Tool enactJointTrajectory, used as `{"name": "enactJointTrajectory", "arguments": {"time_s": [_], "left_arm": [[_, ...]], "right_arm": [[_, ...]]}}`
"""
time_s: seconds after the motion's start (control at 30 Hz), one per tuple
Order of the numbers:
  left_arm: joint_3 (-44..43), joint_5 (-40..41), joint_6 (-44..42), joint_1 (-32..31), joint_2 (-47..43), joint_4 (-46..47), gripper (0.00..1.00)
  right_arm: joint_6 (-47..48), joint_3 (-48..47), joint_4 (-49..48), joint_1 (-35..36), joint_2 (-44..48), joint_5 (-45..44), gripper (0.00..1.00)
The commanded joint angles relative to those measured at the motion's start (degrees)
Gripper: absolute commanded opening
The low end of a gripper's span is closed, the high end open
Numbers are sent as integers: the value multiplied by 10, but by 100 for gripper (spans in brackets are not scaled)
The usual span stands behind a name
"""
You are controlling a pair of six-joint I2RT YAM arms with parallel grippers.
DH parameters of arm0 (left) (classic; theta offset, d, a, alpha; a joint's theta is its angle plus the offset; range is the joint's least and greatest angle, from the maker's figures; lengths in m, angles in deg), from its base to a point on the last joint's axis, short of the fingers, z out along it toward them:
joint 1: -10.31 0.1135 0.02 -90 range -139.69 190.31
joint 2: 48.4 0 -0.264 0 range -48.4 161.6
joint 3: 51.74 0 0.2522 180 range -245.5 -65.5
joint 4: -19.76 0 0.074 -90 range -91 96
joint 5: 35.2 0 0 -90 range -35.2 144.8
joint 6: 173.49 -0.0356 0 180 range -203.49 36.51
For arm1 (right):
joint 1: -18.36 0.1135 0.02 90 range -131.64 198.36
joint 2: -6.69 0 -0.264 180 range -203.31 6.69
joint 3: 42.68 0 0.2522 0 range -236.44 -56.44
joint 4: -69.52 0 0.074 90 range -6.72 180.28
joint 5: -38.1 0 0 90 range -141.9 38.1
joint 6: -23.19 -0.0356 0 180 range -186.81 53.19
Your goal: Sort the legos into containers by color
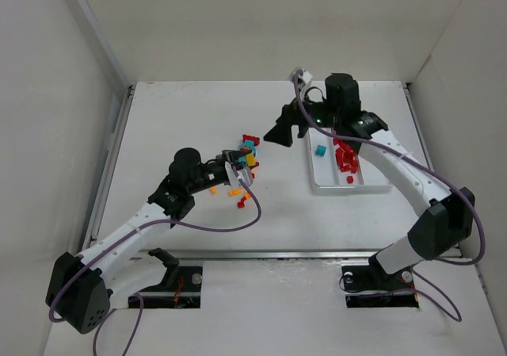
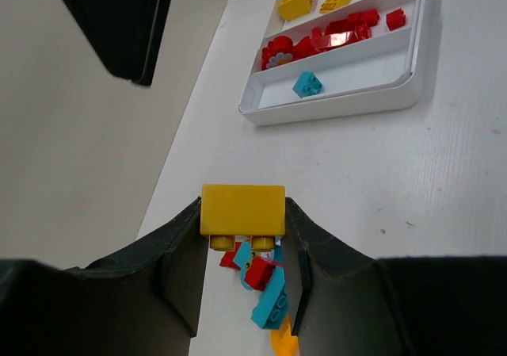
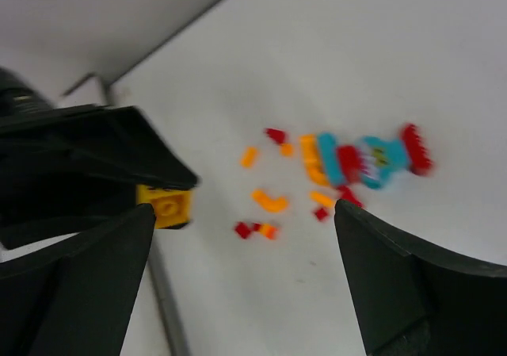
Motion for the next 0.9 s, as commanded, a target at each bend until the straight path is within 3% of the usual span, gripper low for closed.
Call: {"name": "enactJointTrajectory", "arguments": {"time_s": [0.0,0.17,0.27,0.43,0.77,0.87], "left_arm": [[-3,-10,-22,-2,-2,36,0],[-3,-10,-22,-2,-8,41,0],[-3,-10,-15,-2,-13,41,0],[2,-5,-10,-2,-18,47,0],[20,8,1,-2,-18,47,0],[20,8,1,-2,-24,47,0]], "right_arm": [[-64,0,-95,10,-61,239,100],[-89,-56,-95,38,-139,327,100],[-89,-69,-95,52,-147,334,100],[-89,-76,-95,76,-169,369,92],[-69,-70,-95,88,-157,386,92],[-69,-55,-95,63,-144,363,92]]}}
